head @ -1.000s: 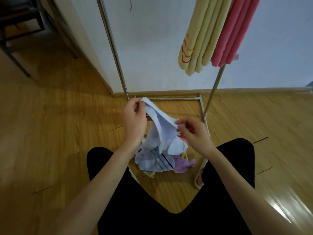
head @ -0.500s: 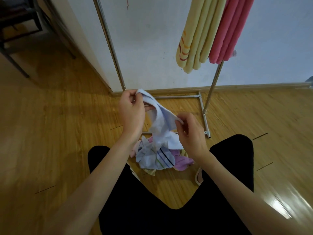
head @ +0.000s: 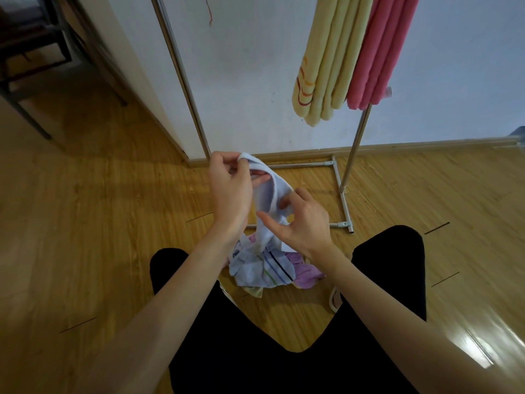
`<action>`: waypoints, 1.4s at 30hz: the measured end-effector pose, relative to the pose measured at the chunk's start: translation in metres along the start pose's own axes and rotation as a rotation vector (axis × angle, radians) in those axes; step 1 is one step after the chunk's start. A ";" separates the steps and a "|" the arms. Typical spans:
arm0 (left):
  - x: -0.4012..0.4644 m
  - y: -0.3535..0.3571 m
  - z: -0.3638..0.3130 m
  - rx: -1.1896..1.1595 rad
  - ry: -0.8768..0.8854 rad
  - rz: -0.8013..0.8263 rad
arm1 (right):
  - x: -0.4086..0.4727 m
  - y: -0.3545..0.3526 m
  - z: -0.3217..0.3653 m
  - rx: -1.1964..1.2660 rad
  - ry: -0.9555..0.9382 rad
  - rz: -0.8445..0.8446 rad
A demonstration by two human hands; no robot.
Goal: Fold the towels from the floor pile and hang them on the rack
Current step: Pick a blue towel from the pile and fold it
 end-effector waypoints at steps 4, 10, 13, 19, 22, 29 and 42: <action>0.000 0.003 0.000 -0.004 -0.006 0.006 | 0.005 0.003 0.001 0.003 0.091 0.001; 0.020 -0.009 -0.006 0.079 -0.019 0.036 | 0.021 -0.021 -0.017 0.186 -0.021 0.170; 0.031 -0.017 -0.011 0.189 -0.036 0.087 | 0.037 -0.045 -0.024 0.165 -0.104 0.205; 0.046 -0.023 -0.031 0.424 0.084 0.264 | 0.068 -0.076 -0.020 0.017 -0.235 0.234; 0.057 -0.024 -0.053 0.520 0.223 0.283 | 0.080 -0.094 -0.005 0.026 -0.288 0.205; 0.080 -0.015 -0.109 0.578 0.478 0.219 | 0.107 -0.136 0.033 0.053 -0.349 0.036; 0.097 -0.014 -0.121 0.781 0.589 0.242 | 0.120 -0.162 0.050 -0.053 -0.489 0.202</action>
Point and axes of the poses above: each hand's wrist, its own x-axis towards the middle knuckle, its own y-axis out of the palm, z = x × y, the point moved 2 cm from there along x, towards the middle knuckle, and after that the axes turned 11 degrees about y, right-handed, at the moved point
